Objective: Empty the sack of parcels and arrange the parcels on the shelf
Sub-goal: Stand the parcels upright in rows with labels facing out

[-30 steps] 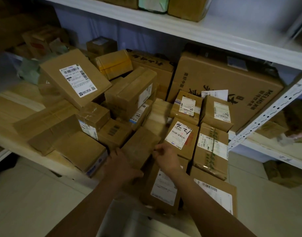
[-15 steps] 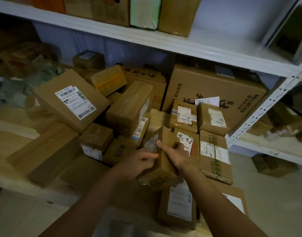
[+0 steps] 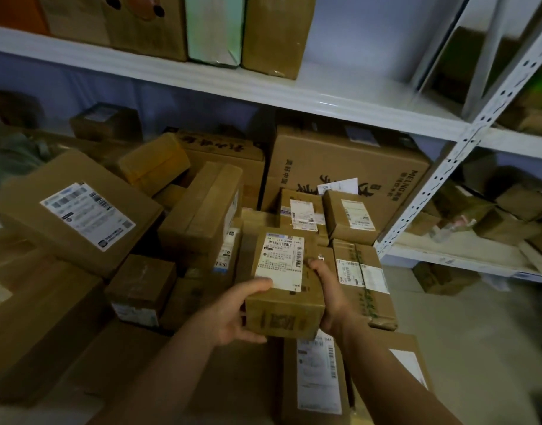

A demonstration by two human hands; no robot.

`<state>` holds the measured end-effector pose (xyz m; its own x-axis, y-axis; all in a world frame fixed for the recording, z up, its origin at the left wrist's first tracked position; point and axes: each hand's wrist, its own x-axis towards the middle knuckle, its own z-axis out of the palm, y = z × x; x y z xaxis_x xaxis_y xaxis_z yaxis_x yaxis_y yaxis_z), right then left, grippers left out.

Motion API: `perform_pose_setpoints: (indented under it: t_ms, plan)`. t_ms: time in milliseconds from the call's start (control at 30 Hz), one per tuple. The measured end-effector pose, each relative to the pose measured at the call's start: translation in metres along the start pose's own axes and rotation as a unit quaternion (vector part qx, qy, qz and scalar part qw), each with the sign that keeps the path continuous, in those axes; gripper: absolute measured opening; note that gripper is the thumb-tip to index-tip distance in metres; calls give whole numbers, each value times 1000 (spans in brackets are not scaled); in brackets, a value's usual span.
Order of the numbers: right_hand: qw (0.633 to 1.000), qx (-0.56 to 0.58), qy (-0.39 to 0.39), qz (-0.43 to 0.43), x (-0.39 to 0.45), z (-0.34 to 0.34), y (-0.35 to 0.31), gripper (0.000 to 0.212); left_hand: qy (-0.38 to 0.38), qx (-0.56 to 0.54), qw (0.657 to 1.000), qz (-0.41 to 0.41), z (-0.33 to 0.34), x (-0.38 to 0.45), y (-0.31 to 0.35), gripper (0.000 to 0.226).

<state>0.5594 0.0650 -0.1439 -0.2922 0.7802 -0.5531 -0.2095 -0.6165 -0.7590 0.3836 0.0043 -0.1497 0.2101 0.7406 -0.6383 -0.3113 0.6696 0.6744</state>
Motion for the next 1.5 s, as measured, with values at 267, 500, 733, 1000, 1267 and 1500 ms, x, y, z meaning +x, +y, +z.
perform_pose_setpoints:
  t_ms: [267,500,733,1000,1267,1500]
  plan:
    - [982,-166,40,79,45,1,-35,58,101,-64,992,51,9,32,46,61]
    - [984,-172,22,31,96,9,-65,51,184,-85,971,126,12,70,89,63]
    - [975,-216,45,24,138,20,-67,68,174,-123,974,78,0,98,99,47]
    - [982,-180,52,19,158,34,-48,56,212,-152,965,18,-11,106,93,55]
    - [976,-201,58,58,169,51,-47,57,291,-82,952,57,-17,104,104,53]
    - [978,-180,85,68,170,57,-57,58,442,447,716,303,-17,79,145,67]
